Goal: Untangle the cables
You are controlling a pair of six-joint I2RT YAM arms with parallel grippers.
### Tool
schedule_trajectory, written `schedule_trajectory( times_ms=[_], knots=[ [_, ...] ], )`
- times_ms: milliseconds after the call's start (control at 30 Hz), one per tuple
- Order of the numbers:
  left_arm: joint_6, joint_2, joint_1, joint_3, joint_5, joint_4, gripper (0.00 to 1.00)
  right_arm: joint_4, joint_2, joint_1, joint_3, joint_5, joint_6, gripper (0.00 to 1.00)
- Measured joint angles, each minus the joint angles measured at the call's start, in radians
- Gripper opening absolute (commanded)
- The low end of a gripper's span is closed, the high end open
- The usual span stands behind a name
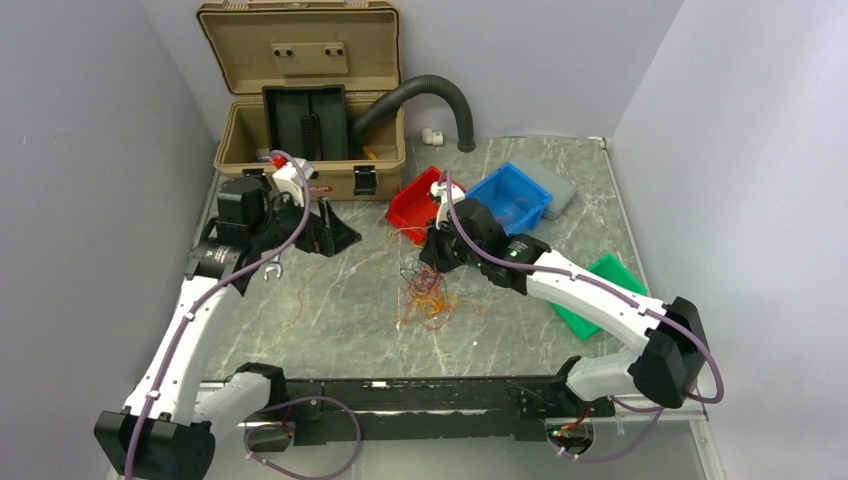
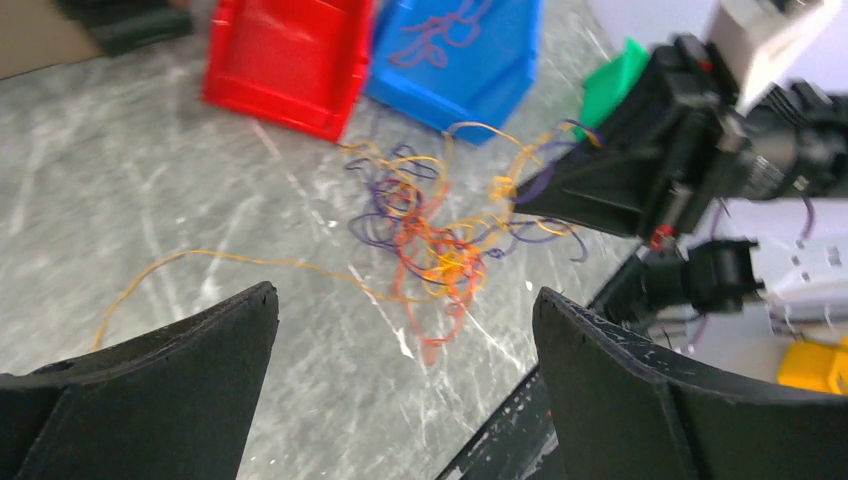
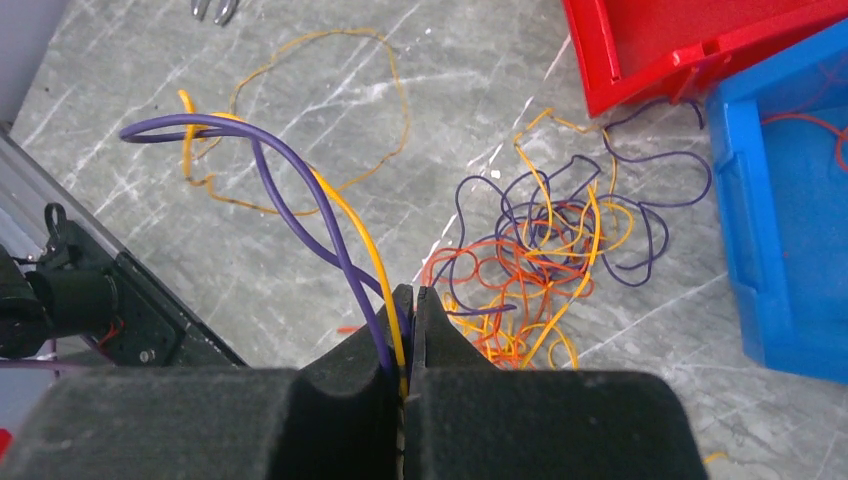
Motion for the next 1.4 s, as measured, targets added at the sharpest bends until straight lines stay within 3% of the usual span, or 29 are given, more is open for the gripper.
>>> schedule_trajectory(
  times_ms=[300, 667, 800, 900, 933, 967, 1033, 1067, 1400],
  knots=[
    [0.065, 0.030, -0.181, 0.008, 0.061, 0.049, 0.92, -0.054, 0.024, 0.000, 0.048, -0.034, 0.003, 0.00],
    [0.114, 0.130, -0.283, 0.030, -0.032, 0.040, 0.77, -0.071, 0.023, 0.000, 0.062, -0.086, 0.011, 0.00],
    [0.106, 0.161, -0.304, 0.033, -0.075, 0.034, 0.55, -0.070, 0.013, 0.000, 0.062, -0.092, 0.019, 0.00],
    [0.097, 0.188, -0.320, 0.045, -0.099, 0.029, 0.10, -0.070, 0.001, 0.000, 0.062, -0.100, 0.023, 0.00],
    [0.091, 0.198, -0.325, 0.051, -0.105, 0.026, 0.00, -0.069, -0.002, 0.000, 0.062, -0.103, 0.026, 0.01],
    [0.090, 0.207, -0.328, 0.058, -0.111, 0.024, 0.00, -0.069, -0.003, 0.000, 0.062, -0.104, 0.027, 0.10],
    [0.089, 0.220, -0.331, 0.070, -0.127, 0.018, 0.00, -0.068, -0.007, 0.000, 0.061, -0.105, 0.029, 0.42],
    [0.091, 0.223, -0.332, 0.075, -0.138, 0.013, 0.00, -0.066, -0.010, 0.000, 0.060, -0.106, 0.032, 0.49],
    [0.143, 0.195, -0.332, 0.111, -0.162, -0.084, 0.00, 0.000, -0.068, -0.050, -0.060, -0.140, 0.034, 0.64]
  ],
)
